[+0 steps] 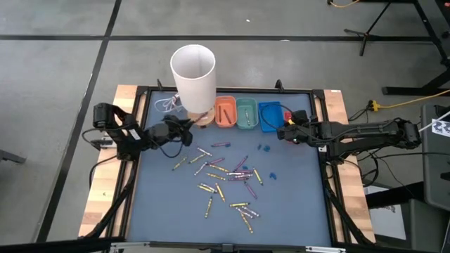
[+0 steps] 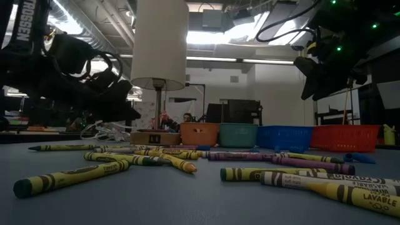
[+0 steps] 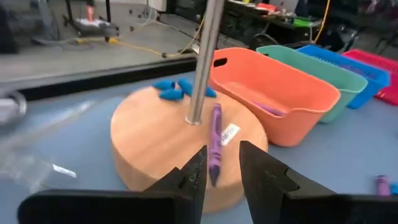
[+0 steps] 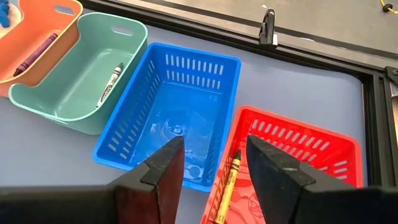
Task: Sort crayons
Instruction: Put the purple crayon into the light orange bin
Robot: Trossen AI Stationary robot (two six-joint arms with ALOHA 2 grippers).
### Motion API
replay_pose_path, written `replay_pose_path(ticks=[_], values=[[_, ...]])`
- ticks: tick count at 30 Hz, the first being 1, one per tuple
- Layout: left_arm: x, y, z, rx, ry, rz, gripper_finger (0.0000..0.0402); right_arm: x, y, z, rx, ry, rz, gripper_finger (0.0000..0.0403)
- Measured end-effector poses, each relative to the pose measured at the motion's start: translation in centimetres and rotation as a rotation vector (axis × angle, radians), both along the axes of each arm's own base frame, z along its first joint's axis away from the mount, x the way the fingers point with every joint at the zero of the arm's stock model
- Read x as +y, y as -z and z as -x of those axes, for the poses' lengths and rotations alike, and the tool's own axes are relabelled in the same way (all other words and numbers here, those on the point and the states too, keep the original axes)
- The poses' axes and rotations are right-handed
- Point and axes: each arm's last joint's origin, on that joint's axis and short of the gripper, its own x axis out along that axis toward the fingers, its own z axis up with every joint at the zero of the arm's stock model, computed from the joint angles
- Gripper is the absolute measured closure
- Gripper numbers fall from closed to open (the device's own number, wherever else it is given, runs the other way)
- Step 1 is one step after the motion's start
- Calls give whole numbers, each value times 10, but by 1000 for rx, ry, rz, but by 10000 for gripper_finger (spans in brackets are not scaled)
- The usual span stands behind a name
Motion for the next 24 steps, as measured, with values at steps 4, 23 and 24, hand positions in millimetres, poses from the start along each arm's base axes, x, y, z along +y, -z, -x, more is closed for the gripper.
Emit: replay_pose_path(ticks=[4,23,24], values=[[8,-7,-13,-6,28,-46,321,0,0,0,0,0,0,230],[33,-4,-53,313,55,-21,321,0,0,0,0,1,2,230],[33,-4,-53,315,54,-22,321,0,0,0,0,1,3,230]])
